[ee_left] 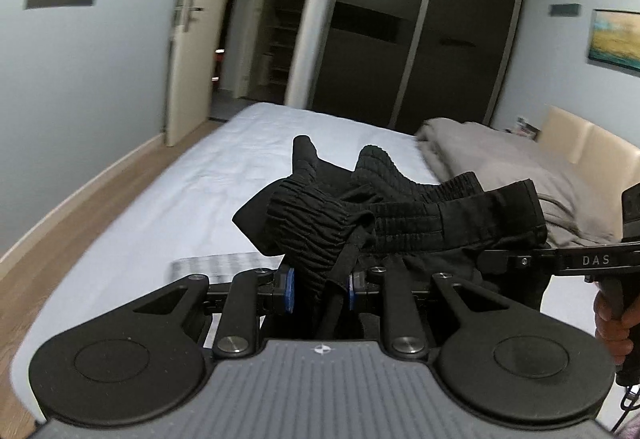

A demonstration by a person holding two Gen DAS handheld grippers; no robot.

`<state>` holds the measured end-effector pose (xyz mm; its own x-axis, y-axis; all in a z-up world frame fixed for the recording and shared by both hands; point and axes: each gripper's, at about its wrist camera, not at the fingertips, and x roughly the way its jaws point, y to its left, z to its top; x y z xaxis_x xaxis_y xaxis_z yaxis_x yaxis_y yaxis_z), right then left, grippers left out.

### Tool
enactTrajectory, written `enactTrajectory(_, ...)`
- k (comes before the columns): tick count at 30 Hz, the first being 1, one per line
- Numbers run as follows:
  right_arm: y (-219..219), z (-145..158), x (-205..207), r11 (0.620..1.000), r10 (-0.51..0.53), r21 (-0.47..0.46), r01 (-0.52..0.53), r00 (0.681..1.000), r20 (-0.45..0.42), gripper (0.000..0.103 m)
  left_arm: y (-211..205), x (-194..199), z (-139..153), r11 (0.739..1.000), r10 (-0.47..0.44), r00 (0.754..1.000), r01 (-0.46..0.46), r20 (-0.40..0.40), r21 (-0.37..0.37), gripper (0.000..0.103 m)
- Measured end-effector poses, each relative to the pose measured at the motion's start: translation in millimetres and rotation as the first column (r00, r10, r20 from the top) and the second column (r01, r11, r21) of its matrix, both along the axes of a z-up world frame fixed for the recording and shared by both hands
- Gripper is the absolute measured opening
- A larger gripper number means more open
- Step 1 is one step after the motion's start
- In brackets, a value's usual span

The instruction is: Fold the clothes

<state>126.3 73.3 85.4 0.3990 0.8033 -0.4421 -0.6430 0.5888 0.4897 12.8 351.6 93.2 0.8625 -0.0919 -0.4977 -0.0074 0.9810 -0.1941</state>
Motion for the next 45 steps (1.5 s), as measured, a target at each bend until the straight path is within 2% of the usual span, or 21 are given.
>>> enactTrajectory(6,59.6,-18.6,26.1,0.998,0.045,-0.047,-0.047,0.999,-0.027,0.013,33.1,22.8,-27.7,0.997,0.077,0.996,-0.077,-0.049,0.006,0.020)
enactTrajectory(14,105.9,-62.9,68.3,0.991,0.025,-0.128,-0.034,0.997,-0.072,0.013,63.9,61.7,-74.5,0.989,0.147,0.980,-0.144,-0.131,0.029,0.020)
enactTrajectory(19,111.3,-97.0,86.5,0.987,-0.015,-0.162,-0.004,0.993,-0.114,0.014,69.8,85.3,-103.6,0.986,0.165,0.970,-0.159,-0.177,0.042,0.020)
enactTrajectory(25,111.7,-136.6,104.2,0.987,-0.033,-0.158,0.007,0.986,-0.164,0.016,67.6,107.7,-130.4,0.986,0.167,0.959,-0.160,-0.228,0.048,0.021)
enactTrajectory(29,110.9,-145.4,108.5,0.991,-0.042,-0.131,0.019,0.982,-0.182,0.016,68.8,109.5,-134.3,0.985,0.175,0.956,-0.168,-0.235,0.049,0.022)
enactTrajectory(31,110.4,-143.7,109.7,0.992,-0.039,-0.126,0.015,0.980,-0.195,0.018,69.8,104.0,-132.8,0.983,0.182,0.956,-0.174,-0.231,0.052,0.025)
enactTrajectory(33,106.8,-141.1,110.5,0.994,-0.035,-0.112,0.011,0.976,-0.215,0.023,72.6,94.6,-129.3,0.980,0.199,0.954,-0.193,-0.226,0.050,0.038)
enactTrajectory(34,103.2,-137.8,110.5,0.995,-0.033,-0.096,0.011,0.973,-0.229,0.033,74.1,90.1,-125.0,0.978,0.211,0.953,-0.206,-0.218,0.043,0.042)
enactTrajectory(35,98.8,-133.4,108.3,0.996,-0.036,-0.086,0.016,0.972,-0.233,0.038,77.9,85.5,-123.1,0.974,0.225,0.952,-0.221,-0.209,0.042,0.050)
enactTrajectory(36,94.0,-127.9,105.5,0.995,-0.057,-0.092,0.038,0.974,-0.221,0.049,79.9,80.3,-119.3,0.970,0.243,0.949,-0.239,-0.200,0.043,0.054)
enactTrajectory(37,88.9,-122.5,102.7,0.993,-0.079,-0.099,0.060,0.975,-0.206,0.066,82.1,73.6,-115.2,0.966,0.259,0.947,-0.256,-0.189,0.041,0.055)
enactTrajectory(38,83.0,-117.8,99.9,0.990,-0.106,-0.115,0.086,0.978,-0.182,0.071,84.5,67.2,-111.3,0.962,0.274,0.945,-0.272,-0.179,0.037,0.055)
enactTrajectory(45,34.2,-86.1,80.9,0.978,-0.168,-0.143,0.149,0.977,-0.133,0.071,82.1,43.8,-76.8,0.939,0.342,0.930,-0.343,-0.134,0.019,0.060)
